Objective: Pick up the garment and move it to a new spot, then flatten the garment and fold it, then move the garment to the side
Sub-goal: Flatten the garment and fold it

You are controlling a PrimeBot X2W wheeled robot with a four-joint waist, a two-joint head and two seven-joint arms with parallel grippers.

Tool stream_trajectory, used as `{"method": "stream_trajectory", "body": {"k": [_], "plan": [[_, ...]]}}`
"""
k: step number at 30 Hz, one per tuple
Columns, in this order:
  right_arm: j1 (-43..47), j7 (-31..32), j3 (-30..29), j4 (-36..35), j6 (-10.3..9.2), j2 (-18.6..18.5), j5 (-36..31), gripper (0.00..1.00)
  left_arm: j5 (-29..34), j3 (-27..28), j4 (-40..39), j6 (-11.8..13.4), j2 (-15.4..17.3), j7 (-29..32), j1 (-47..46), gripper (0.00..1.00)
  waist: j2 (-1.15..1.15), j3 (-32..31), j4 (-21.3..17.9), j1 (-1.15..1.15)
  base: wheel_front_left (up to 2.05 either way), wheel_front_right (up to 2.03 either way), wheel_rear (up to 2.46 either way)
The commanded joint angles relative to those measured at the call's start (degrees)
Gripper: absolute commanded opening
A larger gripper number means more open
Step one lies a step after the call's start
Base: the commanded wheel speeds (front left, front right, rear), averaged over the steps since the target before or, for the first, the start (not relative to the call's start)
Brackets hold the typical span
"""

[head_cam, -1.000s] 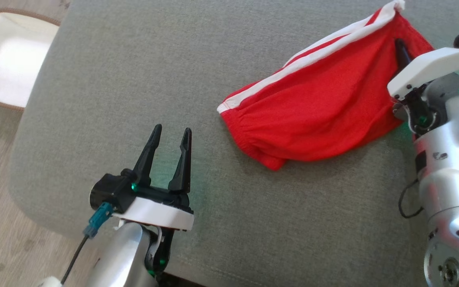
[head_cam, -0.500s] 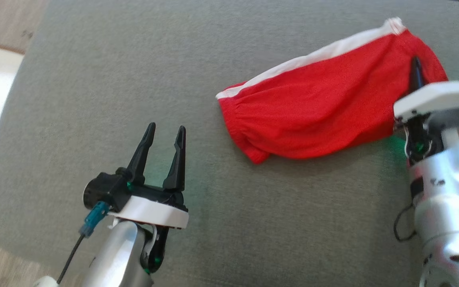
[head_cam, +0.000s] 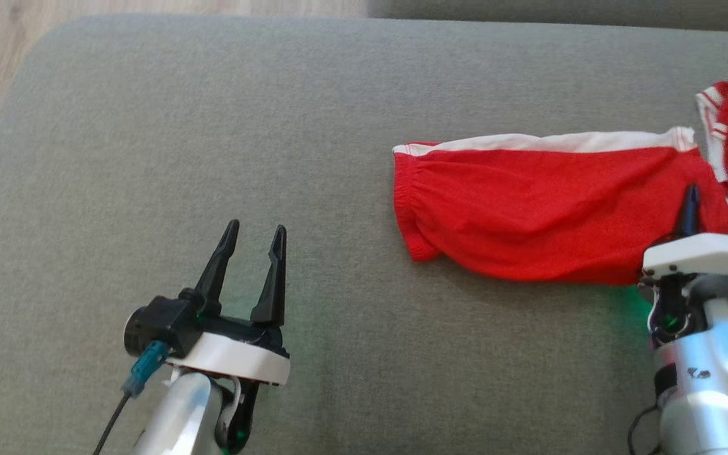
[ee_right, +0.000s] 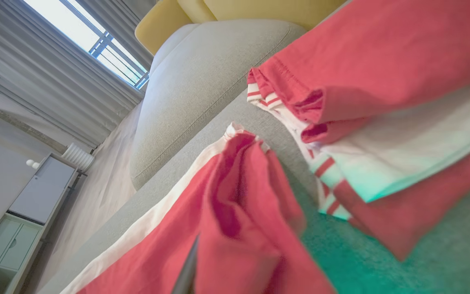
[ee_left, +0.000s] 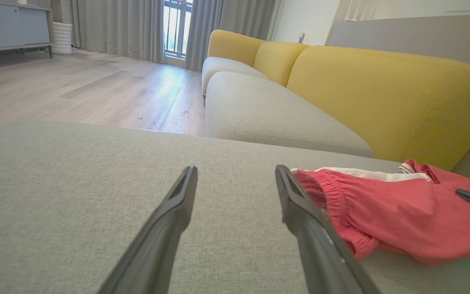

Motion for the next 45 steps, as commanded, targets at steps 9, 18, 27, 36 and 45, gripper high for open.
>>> {"method": "stream_trajectory", "body": {"k": [9,18,27,36,45], "plan": [[0.15,-3.8,6.75,-1.17,0.4,0.66,7.65,0.0,0.74,1.4,-1.89,-0.13,1.59,-0.4,0.32,1.0,0.0,-1.22,-1.43,0.01,0.0,0.0,0.0],[-2.49,-4.72,16.99,-4.6,0.4,0.66,11.9,0.0,0.19,0.65,-1.5,0.08,1.8,-0.38,0.32,1.0,0.0,-2.61,0.46,0.01,0.0,0.0,0.0],[-1.03,-4.22,30.64,-9.55,0.4,0.66,18.95,0.0,-0.24,0.07,-1.38,0.32,2.01,-0.13,0.67,1.0,0.0,-4.03,2.15,0.01,0.0,0.0,0.0],[-1.02,-5.39,40.4,-9.88,0.4,0.66,26.29,0.0,-0.66,-0.83,-1.33,0.47,2.01,-0.15,1.56,1.0,0.0,-4.35,3.86,0.01,0.0,0.0,0.0],[-1.72,-5.76,48.49,-7.38,0.4,0.66,29.26,0.0,-1.04,-1.29,-1.27,0.78,2.17,-0.02,1.67,1.0,0.0,-4.92,4.89,0.01,0.0,0.0,0.0]]}}
